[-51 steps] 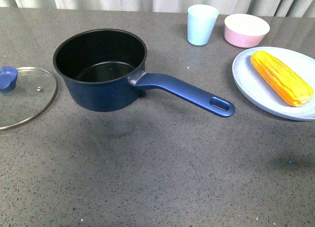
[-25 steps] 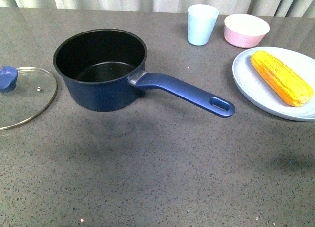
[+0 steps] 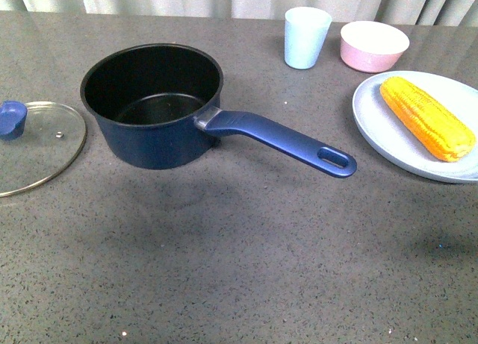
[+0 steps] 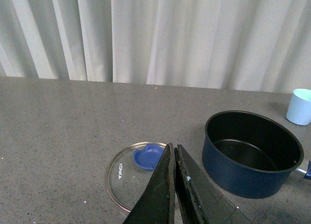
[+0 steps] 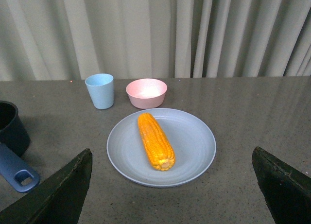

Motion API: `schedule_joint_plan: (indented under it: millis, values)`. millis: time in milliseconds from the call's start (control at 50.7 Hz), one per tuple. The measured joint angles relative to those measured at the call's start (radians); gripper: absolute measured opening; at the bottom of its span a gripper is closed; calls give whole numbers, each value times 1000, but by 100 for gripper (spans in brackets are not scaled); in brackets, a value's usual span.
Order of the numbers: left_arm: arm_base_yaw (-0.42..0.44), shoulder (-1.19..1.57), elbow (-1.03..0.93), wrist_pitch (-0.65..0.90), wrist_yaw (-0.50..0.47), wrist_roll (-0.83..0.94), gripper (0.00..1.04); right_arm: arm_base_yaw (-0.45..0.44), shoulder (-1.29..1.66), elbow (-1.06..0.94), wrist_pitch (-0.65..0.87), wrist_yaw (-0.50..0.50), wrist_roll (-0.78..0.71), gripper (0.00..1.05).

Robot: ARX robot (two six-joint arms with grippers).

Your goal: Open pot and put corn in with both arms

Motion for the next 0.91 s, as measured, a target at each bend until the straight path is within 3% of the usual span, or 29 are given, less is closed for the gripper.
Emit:
schedule_joint_plan:
  millis: [256, 355, 651, 907]
  values:
    - [0, -71, 0, -71, 0, 0, 2, 0, 0, 0, 0, 0, 0, 96]
    - [0, -214, 0, -239, 0, 0, 2, 0, 0, 0, 0, 0, 0, 96]
    - [0, -234, 0, -250, 0, -1, 3, 0, 0, 0, 0, 0, 0, 96]
    - [0, -234, 0, -250, 0, 0, 45, 0, 0, 0, 0, 0, 0, 96]
